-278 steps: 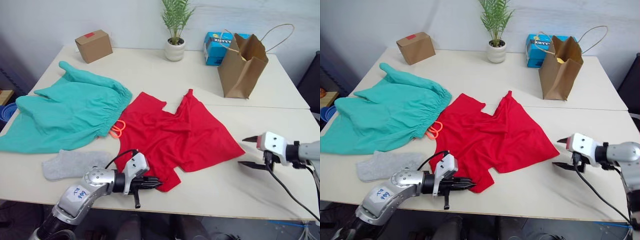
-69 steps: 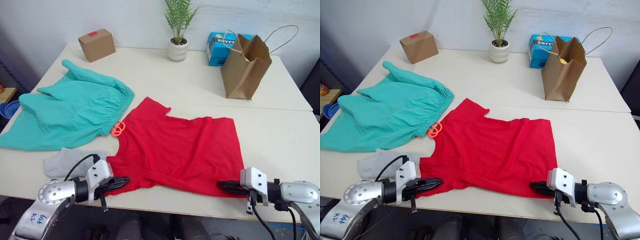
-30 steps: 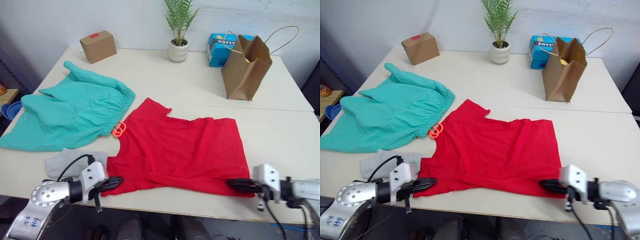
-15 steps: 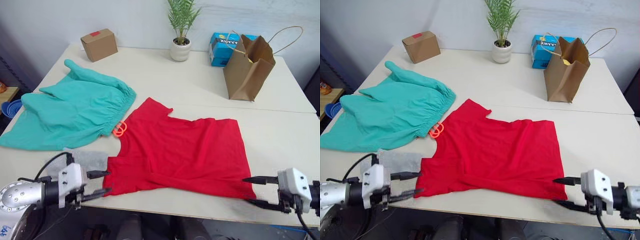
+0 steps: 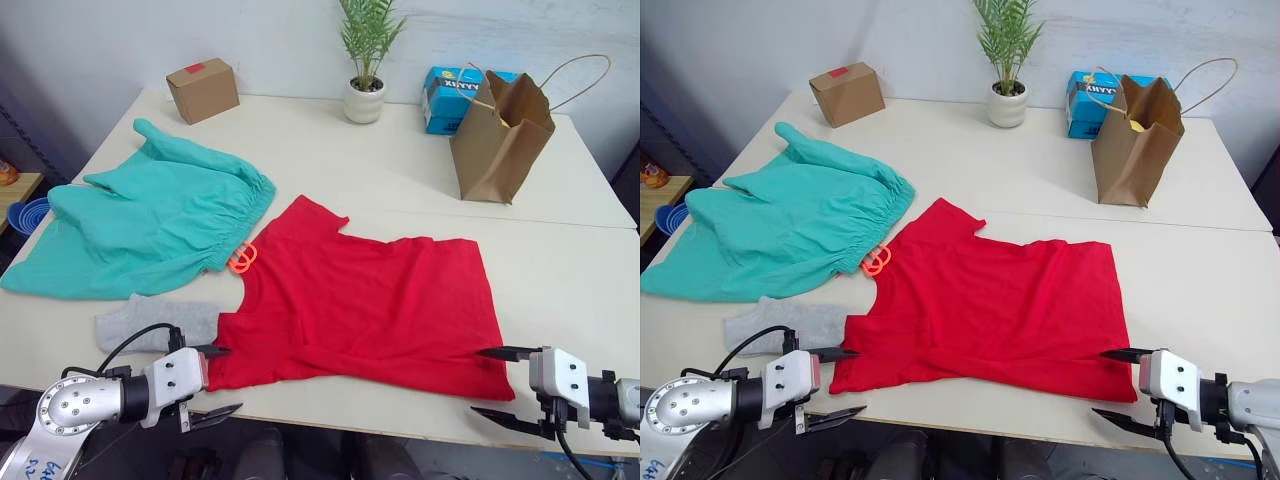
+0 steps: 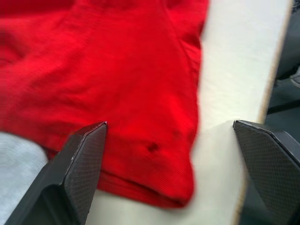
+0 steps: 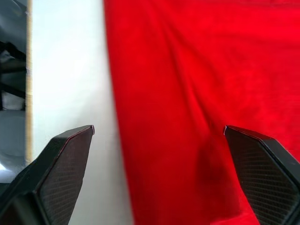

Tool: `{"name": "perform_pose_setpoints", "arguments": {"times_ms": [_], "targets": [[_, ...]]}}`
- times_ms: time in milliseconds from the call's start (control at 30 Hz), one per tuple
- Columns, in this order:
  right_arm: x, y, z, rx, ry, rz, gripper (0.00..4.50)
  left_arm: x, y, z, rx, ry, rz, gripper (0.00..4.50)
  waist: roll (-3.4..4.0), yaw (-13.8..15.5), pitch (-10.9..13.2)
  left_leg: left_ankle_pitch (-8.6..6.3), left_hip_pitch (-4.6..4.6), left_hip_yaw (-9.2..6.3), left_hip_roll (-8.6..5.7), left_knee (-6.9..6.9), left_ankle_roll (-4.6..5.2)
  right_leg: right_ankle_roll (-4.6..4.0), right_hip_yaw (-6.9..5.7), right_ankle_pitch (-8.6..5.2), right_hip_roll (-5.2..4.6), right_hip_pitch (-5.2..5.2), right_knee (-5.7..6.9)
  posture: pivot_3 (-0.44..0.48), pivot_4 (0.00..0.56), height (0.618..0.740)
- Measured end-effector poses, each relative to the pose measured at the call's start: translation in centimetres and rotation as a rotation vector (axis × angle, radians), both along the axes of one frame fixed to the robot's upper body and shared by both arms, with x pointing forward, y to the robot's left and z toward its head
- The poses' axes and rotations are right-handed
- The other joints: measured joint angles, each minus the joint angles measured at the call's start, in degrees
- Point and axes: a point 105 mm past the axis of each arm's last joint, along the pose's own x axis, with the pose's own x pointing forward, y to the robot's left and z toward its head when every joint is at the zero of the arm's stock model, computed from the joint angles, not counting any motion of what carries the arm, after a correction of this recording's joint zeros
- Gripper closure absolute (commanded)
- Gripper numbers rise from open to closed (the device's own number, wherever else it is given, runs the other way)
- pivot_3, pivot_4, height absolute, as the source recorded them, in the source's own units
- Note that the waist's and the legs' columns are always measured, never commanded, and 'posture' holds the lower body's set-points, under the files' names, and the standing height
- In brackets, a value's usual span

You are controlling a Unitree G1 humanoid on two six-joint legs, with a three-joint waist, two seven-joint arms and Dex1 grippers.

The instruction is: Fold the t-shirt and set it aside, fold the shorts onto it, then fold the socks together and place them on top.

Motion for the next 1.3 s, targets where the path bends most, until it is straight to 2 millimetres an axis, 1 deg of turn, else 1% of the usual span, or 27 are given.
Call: {"name": "perform_pose_setpoints", "arguments": {"times_ms": [167, 200, 267, 300, 433, 600, 733, 867, 900, 933, 967, 1133, 1300], "targets": [[-1.1, -0.8, -0.8, -0.024, -0.03, 0.009, 0.0, -0.1, 0.0, -0.2, -0.006, -0.006, 0.009, 0.01, 0.05, -0.03, -0.03, 0.0, 0.07, 0.0, 0.0, -0.02, 0.0, 0.0, 0.0, 0.0, 0.0, 0.07, 0.0, 0.0, 0.15, 0.74], [-1.5, -1.0, -1.1, -0.033, -0.029, 0.015, 0.18, -0.1, 0.0, -0.2, -0.005, -0.008, 0.009, 0.0, 0.05, -0.02, -0.03, 0.0, 0.09, 0.0, 0.0, -0.02, 0.0, 0.0, 0.0, 0.0, 0.0, 0.11, 0.0, 0.0, 0.15, 0.74], [-2.1, -1.4, -1.6, -0.053, -0.023, 0.02, 0.65, -0.1, 0.0, -0.3, -0.002, -0.012, 0.011, 0.0, 0.08, -0.07, -0.05, 0.0, 0.08, 0.0, 0.0, -0.02, 0.0, -0.01, 0.01, 0.0, 0.0, 0.16, -0.01, 0.0, 0.15, 0.74], [-2.2, -1.5, -1.7, -0.057, -0.027, 0.017, 1.02, -0.1, 0.0, -0.3, 0.0, -0.013, 0.011, 0.0, 0.1, -0.09, -0.06, 0.0, 0.08, 0.01, 0.0, -0.02, 0.0, -0.01, 0.01, -0.01, -0.01, 0.22, -0.01, 0.0, 0.15, 0.74], [-1.4, -1.9, -1.7, -0.069, -0.071, 0.003, 2.35, 0.0, -0.1, -0.4, 0.009, -0.02, 0.01, 0.0, 0.2, -0.11, -0.12, 0.02, 0.09, 0.02, -0.01, 0.02, 0.03, -0.03, 0.04, 0.02, -0.05, 0.42, -0.04, 0.0, 0.15, 0.74], [-0.6, -1.9, -1.7, -0.075, -0.1, -0.002, 2.35, 0.2, -0.4, -0.5, 0.019, -0.026, -0.001, 0.0, 0.43, -0.07, -0.49, 0.03, 0.09, 0.04, -0.01, 0.01, 0.05, -0.05, 0.04, 0.03, -0.09, 0.45, -0.08, 0.0, 0.15, 0.74], [0.2, -1.6, -1.6, -0.083, -0.125, 0.001, 2.35, 0.6, -0.8, -0.6, 0.025, -0.018, 0.004, 0.0, 0.49, -0.05, -0.75, 0.04, 0.14, 0.04, -0.01, 0.01, 0.07, -0.06, 0.04, 0.04, -0.1, 0.51, -0.08, 0.0, 0.15, 0.74], [1.0, -1.2, -1.6, -0.072, -0.119, -0.012, 2.35, 1.2, -1.1, -0.5, 0.032, -0.012, 0.018, 0.0, 0.55, -0.07, -0.91, 0.06, 0.22, 0.04, -0.01, 0.02, 0.11, -0.35, 0.04, -0.08, -0.13, 0.65, -0.11, 0.0, 0.15, 0.74], [1.1, -1.1, -1.7, -0.071, -0.116, -0.011, 2.62, 1.2, -1.3, -0.6, 0.033, -0.007, 0.018, 0.3, 0.54, -0.06, -0.93, 0.06, 0.24, 0.04, -0.01, 0.02, 0.11, -0.43, 0.04, -0.12, -0.13, 0.69, -0.12, 0.0, 0.15, 0.74], [1.1, -1.1, -1.7, -0.071, -0.112, -0.011, 2.7, 1.3, -1.4, -0.6, 0.034, -0.001, 0.017, 0.4, 0.54, -0.06, -0.94, 0.07, 0.25, 0.04, -0.01, 0.02, 0.11, -0.44, 0.04, -0.12, -0.13, 0.69, -0.12, 0.0, 0.15, 0.74], [1.3, -1.0, -1.7, -0.07, -0.115, -0.007, 2.89, 1.3, -1.5, -0.7, 0.039, 0.007, 0.014, 0.58, 0.53, -0.06, -0.95, 0.06, 0.24, 0.04, -0.01, 0.02, 0.11, -0.45, 0.04, -0.13, -0.14, 0.7, -0.13, 0.0, 0.15, 0.74], [1.6, -0.5, -1.9, -0.071, -0.115, 0.008, 4.5, 1.1, -2.0, -1.0, 0.058, 0.03, -0.026, 2.05, 0.75, -0.03, -1.09, 0.08, 0.27, 0.04, -0.01, 0.0, 0.14, -0.58, 0.03, -0.19, -0.17, 0.83, -0.32, 0.0, 0.15, 0.74], [1.4, -0.6, -1.9, -0.078, -0.106, 0.009, 4.5, 0.5, -2.1, -1.3, 0.076, 0.05, -0.078, 3.49, 0.87, -0.05, -1.09, 0.1, 0.3, 0.04, 0.0, -0.07, 0.16, -0.67, 0.03, -0.19, -0.16, 0.87, -0.42, 0.0, 0.15, 0.74]]}}
